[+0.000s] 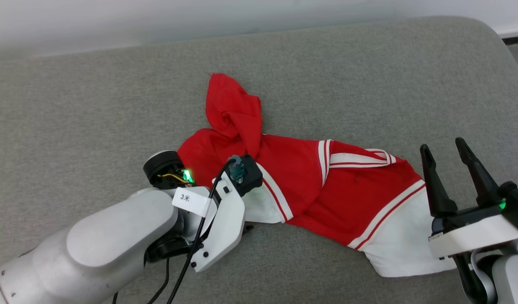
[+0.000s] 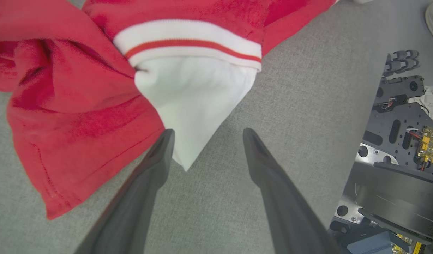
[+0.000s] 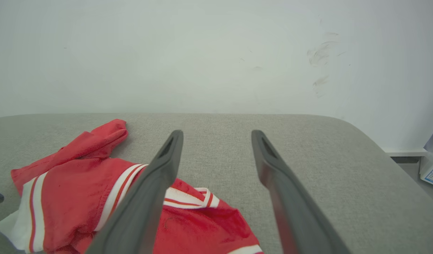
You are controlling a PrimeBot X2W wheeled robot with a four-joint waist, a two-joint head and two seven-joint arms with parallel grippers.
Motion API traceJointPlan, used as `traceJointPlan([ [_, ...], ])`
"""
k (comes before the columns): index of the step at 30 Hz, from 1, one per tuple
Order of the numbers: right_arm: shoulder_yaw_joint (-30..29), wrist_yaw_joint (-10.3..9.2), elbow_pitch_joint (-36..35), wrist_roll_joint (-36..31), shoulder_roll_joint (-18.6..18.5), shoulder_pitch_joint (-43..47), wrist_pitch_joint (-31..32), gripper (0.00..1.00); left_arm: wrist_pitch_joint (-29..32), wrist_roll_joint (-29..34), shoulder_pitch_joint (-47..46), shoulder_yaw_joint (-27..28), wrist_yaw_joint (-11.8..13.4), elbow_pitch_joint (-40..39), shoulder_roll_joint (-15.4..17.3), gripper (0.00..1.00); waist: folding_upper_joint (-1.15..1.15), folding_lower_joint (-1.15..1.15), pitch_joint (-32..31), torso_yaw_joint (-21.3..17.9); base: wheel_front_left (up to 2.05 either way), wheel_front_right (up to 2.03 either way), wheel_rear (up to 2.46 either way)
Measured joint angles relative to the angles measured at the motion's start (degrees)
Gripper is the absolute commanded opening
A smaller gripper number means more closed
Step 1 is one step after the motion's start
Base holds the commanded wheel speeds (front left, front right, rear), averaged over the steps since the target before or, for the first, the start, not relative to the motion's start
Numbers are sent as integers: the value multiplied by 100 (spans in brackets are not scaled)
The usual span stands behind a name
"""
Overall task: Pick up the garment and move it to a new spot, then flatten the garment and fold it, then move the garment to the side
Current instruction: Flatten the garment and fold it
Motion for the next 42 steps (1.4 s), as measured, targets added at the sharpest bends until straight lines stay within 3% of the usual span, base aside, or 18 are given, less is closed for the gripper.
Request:
traceJointPlan([
  [13,234,0,492,3,-3,-503,-328,100,622,124,-118,-172,0,531,-97,100,0,0,550,-360,0,0,0],
  [14,235,0,516,3,-4,-526,-355,100,693,160,-94,-155,0,489,-96,70,0,0,569,-374,0,0,0],
  [16,237,0,573,3,-5,-541,-381,100,682,167,-88,-144,1,449,-78,0,0,0,591,-380,0,0,0],
  [24,210,0,773,0,-49,-553,-450,100,543,210,-62,-200,0,393,-114,0,0,0,465,-233,0,0,0],
  [31,120,0,816,-2,-112,-431,-460,100,-185,-11,-205,-170,-1,211,49,0,0,0,267,10,0,0,0],
  [36,63,0,839,-9,-145,-279,-457,100,-755,-129,-177,198,122,4,599,0,0,0,64,334,0,0,0],
  [42,24,1,823,-49,-164,-189,-401,100,-1207,-421,293,539,619,-366,1256,0,0,-1,-83,631,0,0,0],
])
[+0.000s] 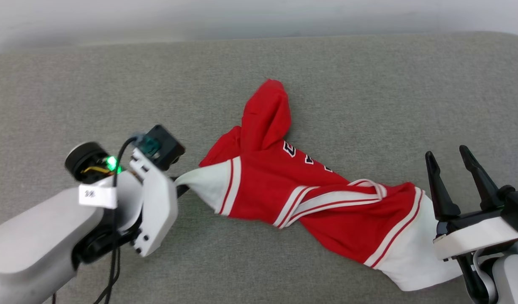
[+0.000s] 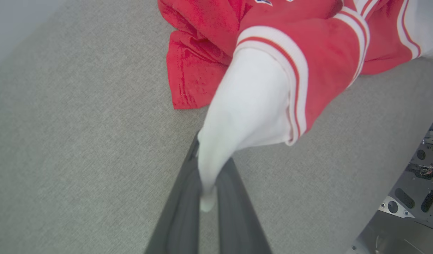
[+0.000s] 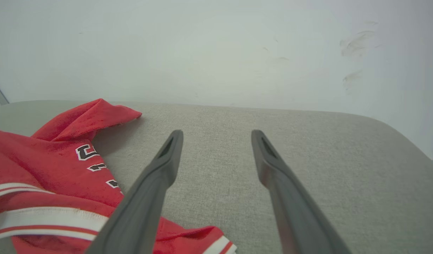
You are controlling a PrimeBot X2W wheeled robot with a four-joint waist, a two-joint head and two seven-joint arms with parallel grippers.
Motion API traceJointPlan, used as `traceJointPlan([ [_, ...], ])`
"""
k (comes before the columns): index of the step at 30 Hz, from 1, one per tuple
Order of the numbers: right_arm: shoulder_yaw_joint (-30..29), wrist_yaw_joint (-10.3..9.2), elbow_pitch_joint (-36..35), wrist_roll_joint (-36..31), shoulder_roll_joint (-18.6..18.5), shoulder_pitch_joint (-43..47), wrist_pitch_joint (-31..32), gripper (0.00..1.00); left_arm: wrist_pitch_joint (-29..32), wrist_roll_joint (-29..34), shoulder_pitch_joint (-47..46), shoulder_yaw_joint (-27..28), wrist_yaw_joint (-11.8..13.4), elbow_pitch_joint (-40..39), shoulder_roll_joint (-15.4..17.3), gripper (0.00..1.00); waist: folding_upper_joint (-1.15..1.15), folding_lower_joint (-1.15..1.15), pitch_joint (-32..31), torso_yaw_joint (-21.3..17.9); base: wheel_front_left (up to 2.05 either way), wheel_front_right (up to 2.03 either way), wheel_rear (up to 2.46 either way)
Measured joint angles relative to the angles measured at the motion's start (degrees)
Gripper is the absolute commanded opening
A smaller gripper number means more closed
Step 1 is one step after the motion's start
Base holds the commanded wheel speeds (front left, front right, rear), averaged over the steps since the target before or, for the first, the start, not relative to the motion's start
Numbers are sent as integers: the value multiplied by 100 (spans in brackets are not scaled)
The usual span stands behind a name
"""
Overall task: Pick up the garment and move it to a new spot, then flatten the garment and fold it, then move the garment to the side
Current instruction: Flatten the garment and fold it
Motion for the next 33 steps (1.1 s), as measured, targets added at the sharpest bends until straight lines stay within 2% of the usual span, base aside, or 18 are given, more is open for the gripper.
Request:
traceJointPlan([
  [3,-10,0,-19,-9,-5,20,26,100,-120,-44,341,18,264,-77,357,0,0,0,-30,111,0,0,0],
  [6,-26,0,-34,-10,-7,42,43,100,-347,-379,756,111,508,-60,620,0,0,0,-36,177,0,0,0],
  [7,-41,0,-44,-20,-15,86,58,100,-489,-556,1108,107,650,156,887,0,0,0,-26,204,0,0,0],
  [8,-41,0,-44,-20,-15,86,58,100,-489,-556,1108,107,650,156,887,0,0,0,-26,204,0,0,0],
  [9,-44,0,-47,-27,-18,87,89,100,-525,-675,1325,81,759,334,1005,0,0,0,-21,208,0,0,0],
  [17,-89,0,-36,-70,-31,115,112,100,-664,-1111,1834,54,823,960,1069,0,0,0,8,176,0,0,0],
  [22,-110,0,0,-104,-29,165,153,100,-824,-1256,1890,86,725,1294,890,0,0,0,-48,173,0,0,0],
  [23,-121,0,10,-104,-29,179,154,100,-876,-1282,1902,111,724,1338,835,44,0,0,-73,181,0,0,0],
  [24,-133,0,13,-104,-29,207,160,100,-965,-1260,1903,118,732,1374,788,100,0,0,-103,192,0,0,0],
  [28,-197,0,3,-104,-31,265,210,100,-1222,-1167,1905,148,801,1385,637,100,0,0,-243,251,0,0,0],
  [33,-260,0,-108,-98,-91,349,299,100,-1750,-999,1969,300,1042,1107,708,100,0,0,-449,338,0,0,0],
])
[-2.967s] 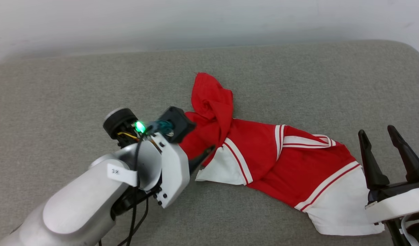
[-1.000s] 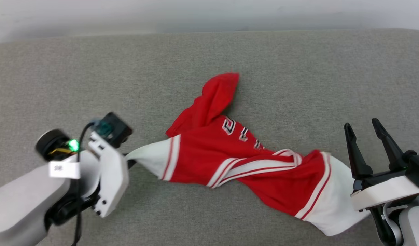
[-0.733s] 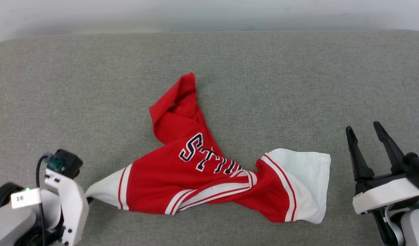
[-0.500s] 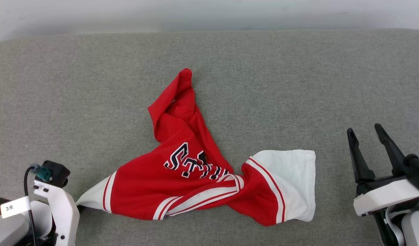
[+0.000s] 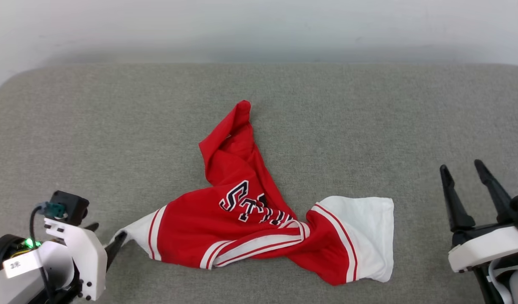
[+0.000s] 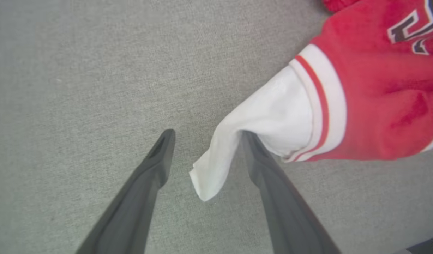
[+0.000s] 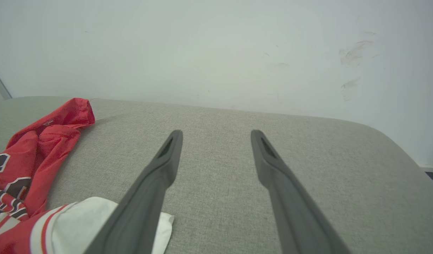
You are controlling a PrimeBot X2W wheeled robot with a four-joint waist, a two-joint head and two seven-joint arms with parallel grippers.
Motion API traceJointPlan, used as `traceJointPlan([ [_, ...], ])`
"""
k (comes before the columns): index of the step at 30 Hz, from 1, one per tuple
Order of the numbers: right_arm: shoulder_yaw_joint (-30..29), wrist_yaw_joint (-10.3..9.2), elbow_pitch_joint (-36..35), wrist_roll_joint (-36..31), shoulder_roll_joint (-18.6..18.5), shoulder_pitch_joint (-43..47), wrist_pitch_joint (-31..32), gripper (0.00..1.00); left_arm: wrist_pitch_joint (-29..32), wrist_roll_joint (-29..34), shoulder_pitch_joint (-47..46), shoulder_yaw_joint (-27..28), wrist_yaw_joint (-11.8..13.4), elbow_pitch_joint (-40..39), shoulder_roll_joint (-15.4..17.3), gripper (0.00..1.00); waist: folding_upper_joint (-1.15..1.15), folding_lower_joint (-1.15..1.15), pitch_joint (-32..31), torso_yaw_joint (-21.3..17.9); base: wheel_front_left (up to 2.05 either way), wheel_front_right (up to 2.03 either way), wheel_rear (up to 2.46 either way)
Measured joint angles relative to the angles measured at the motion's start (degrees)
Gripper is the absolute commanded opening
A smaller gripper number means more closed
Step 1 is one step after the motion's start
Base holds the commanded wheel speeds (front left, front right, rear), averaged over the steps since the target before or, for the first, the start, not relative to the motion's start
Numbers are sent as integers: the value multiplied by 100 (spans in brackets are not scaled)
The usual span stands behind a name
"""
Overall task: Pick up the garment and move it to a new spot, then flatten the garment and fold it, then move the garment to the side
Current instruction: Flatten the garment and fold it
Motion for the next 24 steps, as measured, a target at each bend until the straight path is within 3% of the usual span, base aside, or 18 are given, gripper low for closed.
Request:
traceJointPlan([
  [8,-23,0,-495,42,-492,-29,465,100,-1001,141,279,367,736,-791,269,100,0,0,-253,199,0,0,0],
  [14,627,0,-814,289,-1202,-308,1425,100,-1901,294,544,650,1399,-1199,274,100,0,0,-308,321,0,0,0],
  [20,1753,0,-1039,1031,-2194,-681,2956,100,-2285,627,831,1096,2009,-1377,-1,100,0,0,-304,448,0,0,0],
  [24,2446,0,-1149,1633,-2763,-1039,3945,100,-2297,1277,1111,1744,2374,-1491,-464,100,0,0,-251,550,0,0,0],
])
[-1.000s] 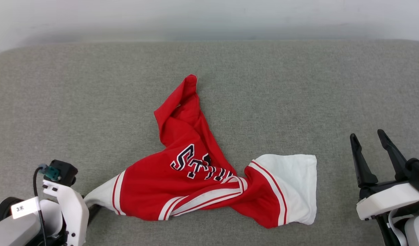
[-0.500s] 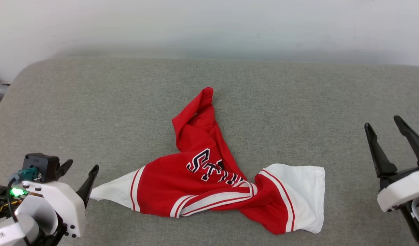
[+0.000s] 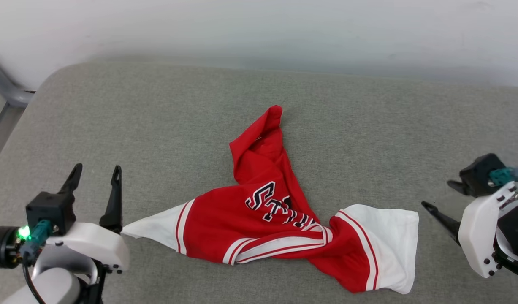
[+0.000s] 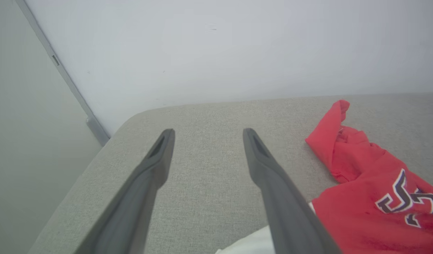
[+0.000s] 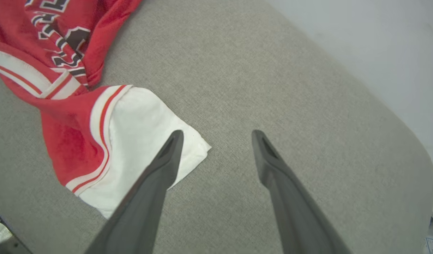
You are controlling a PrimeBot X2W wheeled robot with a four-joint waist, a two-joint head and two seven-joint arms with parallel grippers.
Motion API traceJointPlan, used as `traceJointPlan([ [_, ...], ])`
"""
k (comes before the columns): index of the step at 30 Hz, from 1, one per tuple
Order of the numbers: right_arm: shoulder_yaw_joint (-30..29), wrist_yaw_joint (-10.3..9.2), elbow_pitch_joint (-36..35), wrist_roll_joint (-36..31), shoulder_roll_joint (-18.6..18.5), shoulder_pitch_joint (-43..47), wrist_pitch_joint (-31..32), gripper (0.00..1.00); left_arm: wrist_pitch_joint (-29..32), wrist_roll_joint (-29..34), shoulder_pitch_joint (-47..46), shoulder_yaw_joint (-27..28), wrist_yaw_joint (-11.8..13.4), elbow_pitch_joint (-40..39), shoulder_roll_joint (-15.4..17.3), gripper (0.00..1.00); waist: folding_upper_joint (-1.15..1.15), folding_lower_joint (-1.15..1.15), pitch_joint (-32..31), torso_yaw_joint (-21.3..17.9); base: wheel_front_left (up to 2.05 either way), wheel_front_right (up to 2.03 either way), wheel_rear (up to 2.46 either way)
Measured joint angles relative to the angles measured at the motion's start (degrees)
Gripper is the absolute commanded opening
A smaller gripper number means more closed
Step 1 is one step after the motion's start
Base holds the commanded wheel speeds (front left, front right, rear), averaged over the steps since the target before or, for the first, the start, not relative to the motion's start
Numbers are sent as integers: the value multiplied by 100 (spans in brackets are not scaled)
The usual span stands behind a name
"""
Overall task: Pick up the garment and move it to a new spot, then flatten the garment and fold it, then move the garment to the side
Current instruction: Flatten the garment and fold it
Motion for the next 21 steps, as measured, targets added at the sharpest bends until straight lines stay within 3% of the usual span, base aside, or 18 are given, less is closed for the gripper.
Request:
traceJointPlan([
  [4,527,0,114,402,-258,-350,645,100,-9,740,535,760,141,-63,-610,100,0,0,95,126,0,0,0],
  [9,1054,0,592,777,-311,-684,1168,100,-15,1624,1077,1622,75,-103,-1365,100,0,0,244,317,0,0,0],
  [13,1407,0,1105,847,-285,-1007,1238,100,-15,2202,1421,2187,-140,-78,-1928,100,0,0,375,449,0,0,0],
  [21,2241,-2,2058,937,-94,-1406,1078,100,-16,2900,1739,2952,-805,134,-2852,100,0,0,584,609,0,0,0],
])
